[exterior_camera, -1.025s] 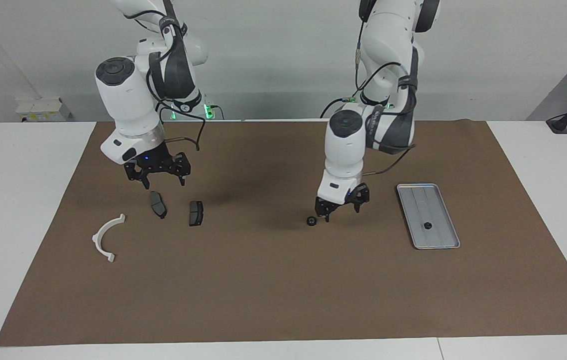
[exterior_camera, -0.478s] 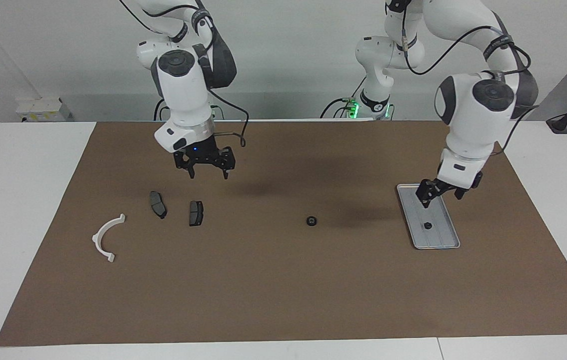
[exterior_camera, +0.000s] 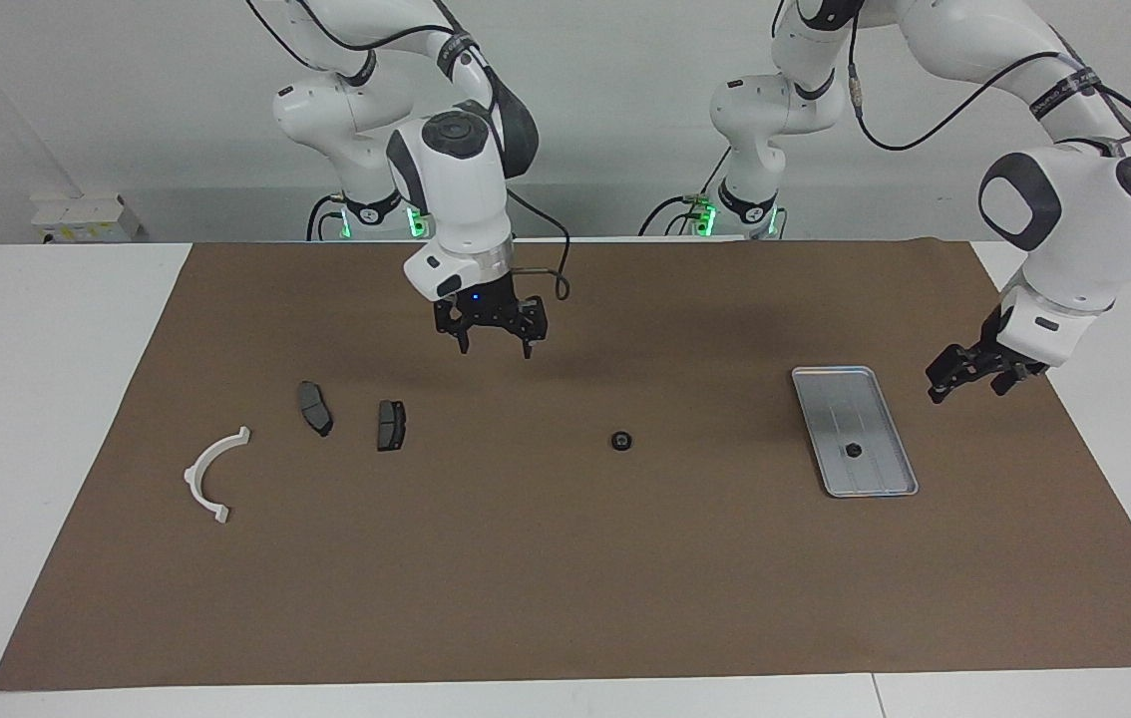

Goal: Place bearing gear from tray to pile

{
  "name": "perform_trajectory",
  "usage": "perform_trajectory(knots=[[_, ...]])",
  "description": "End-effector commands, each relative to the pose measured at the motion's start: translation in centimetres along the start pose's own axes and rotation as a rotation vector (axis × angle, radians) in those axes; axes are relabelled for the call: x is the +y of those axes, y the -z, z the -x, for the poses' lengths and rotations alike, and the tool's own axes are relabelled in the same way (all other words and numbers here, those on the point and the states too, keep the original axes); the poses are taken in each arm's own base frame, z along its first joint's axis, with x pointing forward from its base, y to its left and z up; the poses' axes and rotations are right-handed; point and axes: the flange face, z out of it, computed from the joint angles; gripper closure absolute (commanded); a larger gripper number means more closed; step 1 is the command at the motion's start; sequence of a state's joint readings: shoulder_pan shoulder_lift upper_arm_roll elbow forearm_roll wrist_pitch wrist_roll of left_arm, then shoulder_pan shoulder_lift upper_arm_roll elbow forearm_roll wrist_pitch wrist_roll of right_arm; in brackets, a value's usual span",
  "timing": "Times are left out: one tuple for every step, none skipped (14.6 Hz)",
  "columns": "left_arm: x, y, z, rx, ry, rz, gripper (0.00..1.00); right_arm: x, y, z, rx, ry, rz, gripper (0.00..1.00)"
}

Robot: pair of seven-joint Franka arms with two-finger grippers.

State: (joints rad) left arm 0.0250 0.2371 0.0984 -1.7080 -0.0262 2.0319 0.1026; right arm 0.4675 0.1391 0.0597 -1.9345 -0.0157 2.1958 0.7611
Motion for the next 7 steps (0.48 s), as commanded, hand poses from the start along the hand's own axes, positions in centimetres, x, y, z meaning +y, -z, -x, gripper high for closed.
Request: perform_trajectory(knots=[[0.7,-5.3,0.8,0.032,-0.013,0.01,0.0,-2.9,-1.1,-0.5,-0.003,-0.037,-0.021,0.0],[0.7,-6.3,0.8,0.041,-0.012,0.008,0.0,-3.9,-1.4,-0.2,-0.003,-0.041,-0.025,0.0],[0.7,-7.7,0.9,0.045,-0.01,0.007,0.0,-4.9,-1.7,0.0,-0.005,-0.043,-0.029,0.0],[1.0,-8.5,0.8,0.055,-0.013,0.005,0.0,-5.5,-2.0,0.1,-0.005,-0.041,-0.023,0.0],[1.4,-9.6,0.6,0.05,-0.017,0.003,0.0,-6.4,-2.3,0.4,-0.006,-0.038,-0.021,0.0],[1.7,-10.3,0.5,0.05,-0.019,0.002,0.0,-7.4,-2.6,0.8,-0.006,-0.04,-0.02,0.0],[2.2,-10.6,0.4,0.053,-0.025,0.002,0.0,-8.3,-2.8,0.8,-0.006,-0.047,-0.021,0.0]])
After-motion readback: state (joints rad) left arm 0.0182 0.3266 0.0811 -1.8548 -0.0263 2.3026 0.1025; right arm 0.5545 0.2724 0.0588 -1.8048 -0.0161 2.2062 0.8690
